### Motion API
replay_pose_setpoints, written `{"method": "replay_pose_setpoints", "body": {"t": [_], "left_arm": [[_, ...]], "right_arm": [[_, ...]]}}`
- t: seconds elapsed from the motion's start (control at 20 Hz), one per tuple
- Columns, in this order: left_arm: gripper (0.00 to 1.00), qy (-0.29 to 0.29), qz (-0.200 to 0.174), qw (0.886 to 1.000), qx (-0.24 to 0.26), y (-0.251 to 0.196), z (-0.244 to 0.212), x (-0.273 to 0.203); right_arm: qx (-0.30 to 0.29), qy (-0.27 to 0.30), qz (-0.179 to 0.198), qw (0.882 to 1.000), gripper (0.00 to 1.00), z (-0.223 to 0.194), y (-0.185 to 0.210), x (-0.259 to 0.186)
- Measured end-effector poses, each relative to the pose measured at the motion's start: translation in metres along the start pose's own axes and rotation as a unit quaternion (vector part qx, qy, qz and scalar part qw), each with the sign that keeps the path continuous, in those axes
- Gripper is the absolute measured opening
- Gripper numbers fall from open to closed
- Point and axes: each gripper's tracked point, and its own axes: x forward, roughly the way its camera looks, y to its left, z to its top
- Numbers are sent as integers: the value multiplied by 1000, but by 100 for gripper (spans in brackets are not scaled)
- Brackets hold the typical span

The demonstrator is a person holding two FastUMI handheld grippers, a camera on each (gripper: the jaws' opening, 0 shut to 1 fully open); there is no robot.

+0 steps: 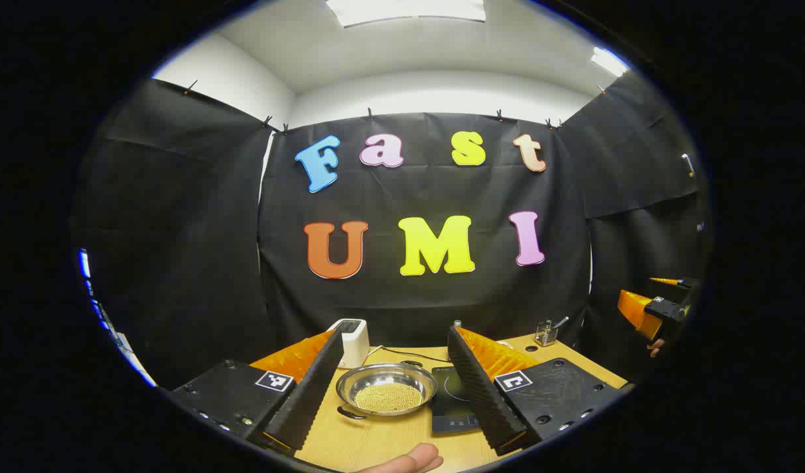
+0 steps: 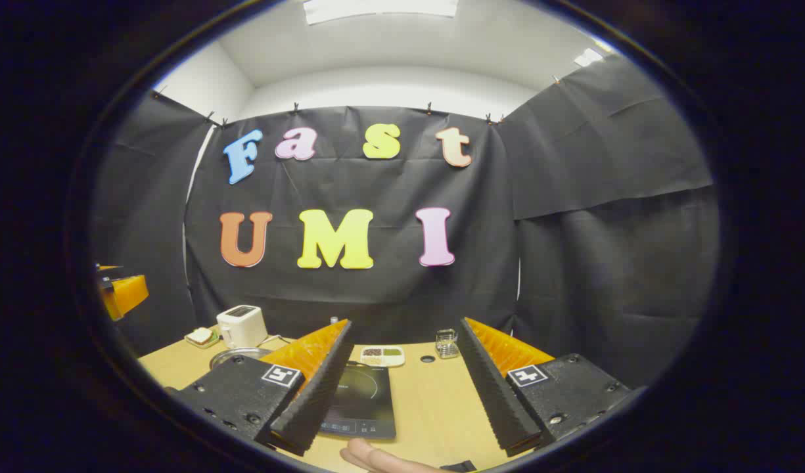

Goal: First push the handle of the pot to place it horizontally, then grasp the pot with both hands and set it on the induction cooktop.

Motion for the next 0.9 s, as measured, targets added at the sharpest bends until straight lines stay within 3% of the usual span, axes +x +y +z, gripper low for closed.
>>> {"method": "replay_pose_setpoints", "body": {"t": [0.05, 0.6, 0.75, 0.8, 0.9], "left_arm": [[95, 0, -1, 1000, 0, 0, 0, 0], [96, -50, 9, 999, -20, 7, 19, -7], [95, -41, 15, 999, -21, 11, 13, -4], [100, -32, 13, 999, -23, 11, 9, -2], [95, -9, 9, 1000, -26, 13, -3, 3]], "right_arm": [[4, 1, 3, 1000, 98, -1, 0, 0], [0, -15, 1, 1000, 99, 10, -9, -3], [0, -21, -1, 1000, 98, 11, -12, -3], [0, -21, 0, 1000, 98, 11, -12, -3], [3, -22, 3, 1000, 98, 10, -12, -3]]}}
